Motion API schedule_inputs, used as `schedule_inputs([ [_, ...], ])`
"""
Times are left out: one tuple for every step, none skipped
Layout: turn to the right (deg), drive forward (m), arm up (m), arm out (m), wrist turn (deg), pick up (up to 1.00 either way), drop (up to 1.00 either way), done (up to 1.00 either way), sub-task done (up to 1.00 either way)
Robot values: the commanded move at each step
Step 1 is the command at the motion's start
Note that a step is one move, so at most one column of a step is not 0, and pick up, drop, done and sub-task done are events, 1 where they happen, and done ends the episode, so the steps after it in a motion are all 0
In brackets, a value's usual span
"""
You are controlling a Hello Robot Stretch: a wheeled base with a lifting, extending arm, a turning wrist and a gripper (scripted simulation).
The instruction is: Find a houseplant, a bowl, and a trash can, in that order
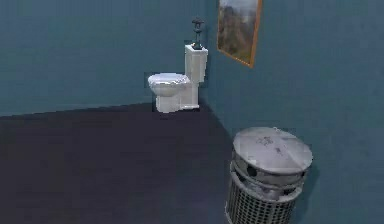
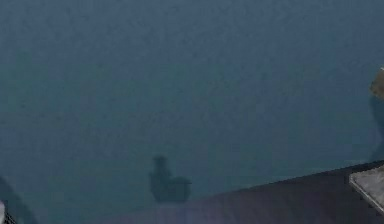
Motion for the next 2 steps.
schedule_inputs([
  [24.0, 0.0, 0.0, 0.0, 0.0, 0.0, 0.0, 0.0, 0.0],
  [0.0, 0.0, 0.0, 0.0, 0.0, 0.0, 0.0, 1.0, 0.0],
])
